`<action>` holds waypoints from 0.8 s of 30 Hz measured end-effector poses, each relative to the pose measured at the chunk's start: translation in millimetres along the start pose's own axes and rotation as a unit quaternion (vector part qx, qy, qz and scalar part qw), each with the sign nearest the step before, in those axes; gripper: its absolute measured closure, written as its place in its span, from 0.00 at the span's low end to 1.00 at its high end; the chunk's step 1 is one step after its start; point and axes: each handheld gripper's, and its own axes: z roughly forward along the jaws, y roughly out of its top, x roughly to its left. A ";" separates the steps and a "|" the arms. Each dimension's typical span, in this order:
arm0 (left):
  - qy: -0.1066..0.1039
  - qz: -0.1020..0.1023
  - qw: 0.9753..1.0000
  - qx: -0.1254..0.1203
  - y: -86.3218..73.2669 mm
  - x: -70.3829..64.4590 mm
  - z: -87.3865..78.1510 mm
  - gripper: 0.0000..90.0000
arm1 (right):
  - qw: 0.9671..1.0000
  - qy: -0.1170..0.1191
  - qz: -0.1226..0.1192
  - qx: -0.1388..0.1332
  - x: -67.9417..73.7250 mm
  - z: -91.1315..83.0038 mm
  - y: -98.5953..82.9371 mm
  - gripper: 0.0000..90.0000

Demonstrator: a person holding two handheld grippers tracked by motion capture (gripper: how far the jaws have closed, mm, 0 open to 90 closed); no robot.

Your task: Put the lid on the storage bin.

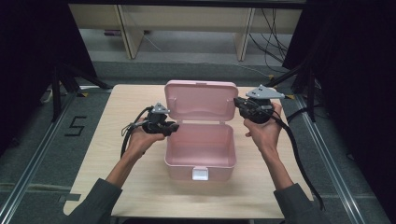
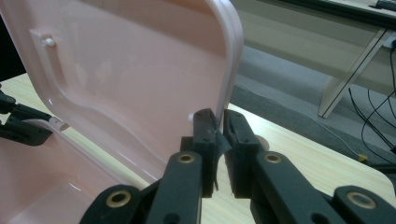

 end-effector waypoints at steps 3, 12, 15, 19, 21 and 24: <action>0.001 -0.001 1.000 0.000 0.2 -0.5 0.2 0.83 | 1.000 0.004 -0.004 0.003 -1.6 -1.8 -1.9 0.94; 0.004 -0.003 1.000 -0.004 -0.2 -0.2 0.7 0.82 | 1.000 0.025 -0.002 -0.009 4.6 -4.9 -2.7 1.00; 0.002 -0.007 1.000 -0.006 -0.4 -0.3 0.4 0.82 | 1.000 0.017 -0.002 0.000 -0.7 -1.5 -3.2 1.00; 0.000 -0.006 1.000 -0.005 -0.4 0.0 0.4 0.82 | 1.000 0.009 0.010 0.007 -8.8 -1.6 -1.7 1.00; 0.002 -0.006 1.000 -0.006 -0.3 -0.2 0.8 0.82 | 1.000 -0.001 0.017 -0.005 -11.9 1.0 -0.2 0.93; 0.000 -0.003 1.000 -0.004 0.0 0.0 0.7 0.82 | 0.999 0.008 0.050 -0.003 -18.5 9.9 5.3 0.81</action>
